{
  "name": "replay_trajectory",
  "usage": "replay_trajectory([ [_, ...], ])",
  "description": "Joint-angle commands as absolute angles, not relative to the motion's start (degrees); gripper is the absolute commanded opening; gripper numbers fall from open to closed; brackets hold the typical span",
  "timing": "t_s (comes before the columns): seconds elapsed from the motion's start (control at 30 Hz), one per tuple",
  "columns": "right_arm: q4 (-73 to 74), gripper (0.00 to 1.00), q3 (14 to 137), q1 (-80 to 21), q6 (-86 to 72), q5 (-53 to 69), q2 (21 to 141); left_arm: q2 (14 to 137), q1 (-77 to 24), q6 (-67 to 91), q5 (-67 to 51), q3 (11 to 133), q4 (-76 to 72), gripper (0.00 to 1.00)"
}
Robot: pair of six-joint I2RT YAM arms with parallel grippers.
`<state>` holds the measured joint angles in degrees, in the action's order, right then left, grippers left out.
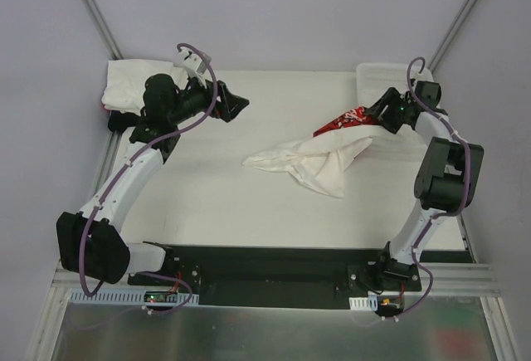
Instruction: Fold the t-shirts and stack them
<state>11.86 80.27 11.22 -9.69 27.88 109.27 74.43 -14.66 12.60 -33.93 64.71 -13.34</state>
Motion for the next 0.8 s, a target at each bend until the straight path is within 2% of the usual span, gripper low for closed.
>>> replay_trajectory([
  [0.0, 6.3, 0.43, 76.3, 13.0, -12.0, 27.9, 108.4, 71.9, -14.9, 11.3, -33.1, 63.9, -14.8, 0.93],
  [0.07, 4.5, 0.26, 75.2, 13.1, -13.1, 27.5, 108.5, 71.9, -14.9, 11.1, -32.8, 63.5, -14.8, 0.93],
  [0.1, 4.2, 0.13, 74.6, 13.2, -13.1, 27.4, 108.5, 72.0, -14.9, 11.0, -32.7, 63.5, -14.9, 0.93],
  [0.2, 4.0, 0.01, 74.5, 13.2, -13.5, 27.4, 109.3, 72.3, -14.9, 11.1, -32.3, 63.5, -14.9, 0.93],
  [0.43, 4.2, 0.01, 76.7, 13.3, -14.0, 27.6, 109.2, 73.0, -14.9, 11.3, -32.3, 63.4, -15.4, 0.93],
  [0.77, 12.5, 0.01, 85.5, 10.6, -13.4, 27.3, 103.9, 74.7, -14.9, 12.9, -32.4, 61.6, -17.8, 0.93],
])
